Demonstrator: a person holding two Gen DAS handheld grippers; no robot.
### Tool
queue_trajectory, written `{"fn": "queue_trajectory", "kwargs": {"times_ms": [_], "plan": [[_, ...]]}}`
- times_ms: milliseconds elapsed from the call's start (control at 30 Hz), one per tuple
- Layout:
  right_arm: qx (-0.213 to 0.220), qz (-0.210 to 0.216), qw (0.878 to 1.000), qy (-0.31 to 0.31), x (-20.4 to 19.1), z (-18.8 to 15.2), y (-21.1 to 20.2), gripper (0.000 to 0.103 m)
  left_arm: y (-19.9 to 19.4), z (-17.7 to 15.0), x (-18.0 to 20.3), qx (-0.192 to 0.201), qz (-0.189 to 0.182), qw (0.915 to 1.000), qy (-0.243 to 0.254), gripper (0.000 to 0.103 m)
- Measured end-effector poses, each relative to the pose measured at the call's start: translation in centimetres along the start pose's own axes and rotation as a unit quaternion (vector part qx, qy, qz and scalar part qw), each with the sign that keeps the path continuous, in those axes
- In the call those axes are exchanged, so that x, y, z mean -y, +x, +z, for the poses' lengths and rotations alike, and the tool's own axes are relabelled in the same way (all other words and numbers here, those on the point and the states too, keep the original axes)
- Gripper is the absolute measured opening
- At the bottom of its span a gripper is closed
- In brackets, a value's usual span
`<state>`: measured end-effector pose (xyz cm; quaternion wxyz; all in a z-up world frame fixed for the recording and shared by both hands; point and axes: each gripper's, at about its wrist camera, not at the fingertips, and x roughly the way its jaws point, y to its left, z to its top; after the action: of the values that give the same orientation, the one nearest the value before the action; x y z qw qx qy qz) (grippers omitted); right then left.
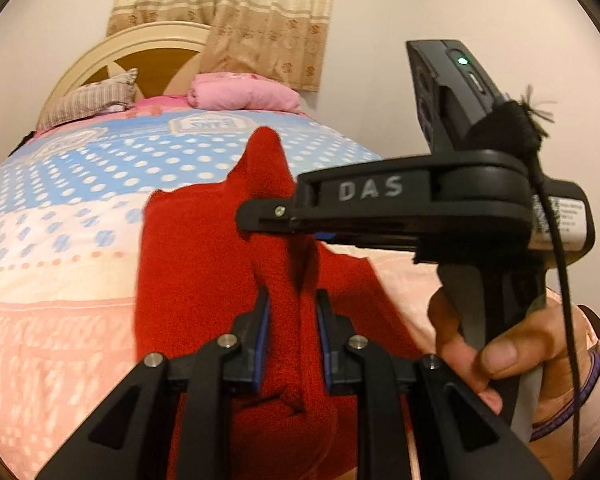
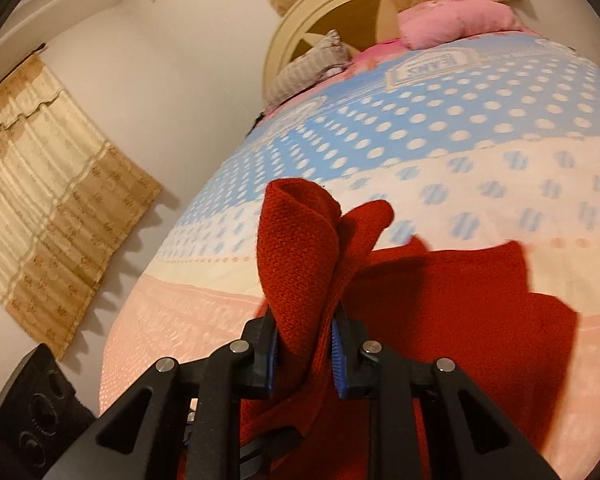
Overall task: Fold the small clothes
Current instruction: 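Lift the sweater with both grippers and fold it over onto itself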
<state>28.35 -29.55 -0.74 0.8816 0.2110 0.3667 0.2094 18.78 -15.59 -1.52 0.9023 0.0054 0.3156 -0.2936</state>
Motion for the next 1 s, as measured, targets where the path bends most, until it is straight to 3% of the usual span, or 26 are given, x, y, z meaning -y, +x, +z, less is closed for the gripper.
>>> {"fn": "queue_trajectory", "kwargs": {"times_ms": [267, 567, 700, 767, 900, 1000], "plan": [[0.001, -0.056, 0.998, 0.035, 6.0, -0.3, -2.9, 0.021, 3.6, -0.4, 4.1, -0.032, -0.031, 0.9989, 0.009, 0.021], [-0.023, -0.076, 0.994, 0.069, 11.9, -1.3, -1.6, 0.021, 6.0, -1.0, 5.4, -0.052, -0.014, 0.9982, 0.025, 0.022], [-0.016, -0.070, 0.994, 0.088, 12.7, -2.1, -1.3, 0.027, 4.2, -1.0, 4.6, -0.056, -0.041, 0.9975, 0.015, 0.037], [-0.005, -0.083, 0.993, 0.085, 12.3, -2.5, -2.4, 0.036, 2.1, -1.5, 3.8, -0.056, -0.057, 0.9968, 0.008, 0.059], [0.047, -0.089, 0.989, 0.110, 12.2, -3.1, -6.8, 0.036, -2.9, -3.7, 1.9, -0.035, -0.070, 0.9969, 0.012, 0.064], [0.070, -0.092, 0.988, 0.106, 10.9, -4.7, -10.5, 0.037, -6.2, -5.3, -0.7, -0.013, -0.068, 0.9974, -0.018, 0.064]]}}
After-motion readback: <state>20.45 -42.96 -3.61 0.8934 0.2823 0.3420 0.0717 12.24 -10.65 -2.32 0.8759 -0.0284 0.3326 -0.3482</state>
